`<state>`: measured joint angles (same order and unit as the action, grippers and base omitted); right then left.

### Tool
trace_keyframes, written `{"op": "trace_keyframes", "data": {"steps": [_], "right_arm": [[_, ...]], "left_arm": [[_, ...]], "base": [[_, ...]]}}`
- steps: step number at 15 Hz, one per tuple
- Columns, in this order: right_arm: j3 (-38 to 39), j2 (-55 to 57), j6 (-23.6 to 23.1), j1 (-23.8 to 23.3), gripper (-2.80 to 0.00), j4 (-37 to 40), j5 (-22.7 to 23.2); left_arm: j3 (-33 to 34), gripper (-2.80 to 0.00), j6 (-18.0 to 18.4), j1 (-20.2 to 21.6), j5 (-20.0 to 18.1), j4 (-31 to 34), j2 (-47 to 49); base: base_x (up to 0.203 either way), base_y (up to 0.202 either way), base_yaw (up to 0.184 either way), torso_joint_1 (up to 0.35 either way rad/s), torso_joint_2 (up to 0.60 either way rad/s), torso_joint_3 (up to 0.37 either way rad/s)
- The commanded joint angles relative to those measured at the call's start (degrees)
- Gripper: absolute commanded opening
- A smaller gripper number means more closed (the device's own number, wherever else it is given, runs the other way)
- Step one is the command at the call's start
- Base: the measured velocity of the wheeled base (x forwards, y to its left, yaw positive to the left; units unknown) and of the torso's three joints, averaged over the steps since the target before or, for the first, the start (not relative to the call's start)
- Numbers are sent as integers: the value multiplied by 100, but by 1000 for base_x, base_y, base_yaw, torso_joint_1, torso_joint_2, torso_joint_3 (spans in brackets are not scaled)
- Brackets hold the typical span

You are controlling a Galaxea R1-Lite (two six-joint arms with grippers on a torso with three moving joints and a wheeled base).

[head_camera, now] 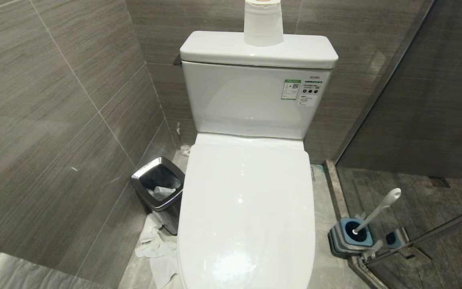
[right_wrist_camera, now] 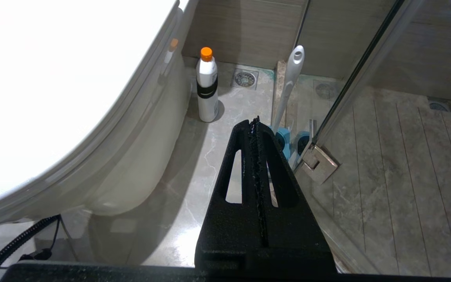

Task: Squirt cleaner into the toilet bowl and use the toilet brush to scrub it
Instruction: Use the left hand to lift the toilet lid slightly

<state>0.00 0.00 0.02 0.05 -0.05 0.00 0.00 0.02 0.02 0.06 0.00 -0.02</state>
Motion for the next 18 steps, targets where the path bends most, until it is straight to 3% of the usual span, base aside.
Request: {"op": "trace_keyframes", "data": {"steps": [1, 18], "right_arm": [[9, 0, -2, 4, -280, -4, 0], [9, 0, -2, 4, -280, -4, 0]], "left_arm": [[13, -280, -2, 1, 3, 0, 2], [9, -280, -2, -2, 3, 0, 2]], "base": [[0, 0, 0, 0, 0, 0], [0, 0, 0, 0, 0, 0]]}}
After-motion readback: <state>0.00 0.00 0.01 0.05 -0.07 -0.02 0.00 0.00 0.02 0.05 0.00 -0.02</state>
